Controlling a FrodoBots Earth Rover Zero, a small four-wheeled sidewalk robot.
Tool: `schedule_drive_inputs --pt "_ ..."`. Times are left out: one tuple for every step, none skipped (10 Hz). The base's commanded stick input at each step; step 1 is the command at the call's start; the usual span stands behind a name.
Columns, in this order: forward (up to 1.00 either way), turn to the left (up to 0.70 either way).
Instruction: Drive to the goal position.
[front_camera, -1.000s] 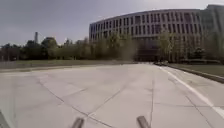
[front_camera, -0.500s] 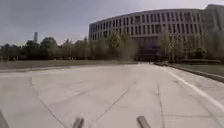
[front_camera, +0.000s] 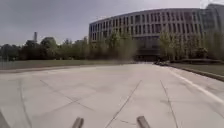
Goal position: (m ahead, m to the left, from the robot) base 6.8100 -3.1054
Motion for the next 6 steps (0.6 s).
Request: schedule_drive_inputs --pt "0.7 0.0" --pt "0.7 0.0" --pt "0.7 0.0" --pt "0.7 0.0" --pt "0.7 0.0" --pt "0.7 0.0"
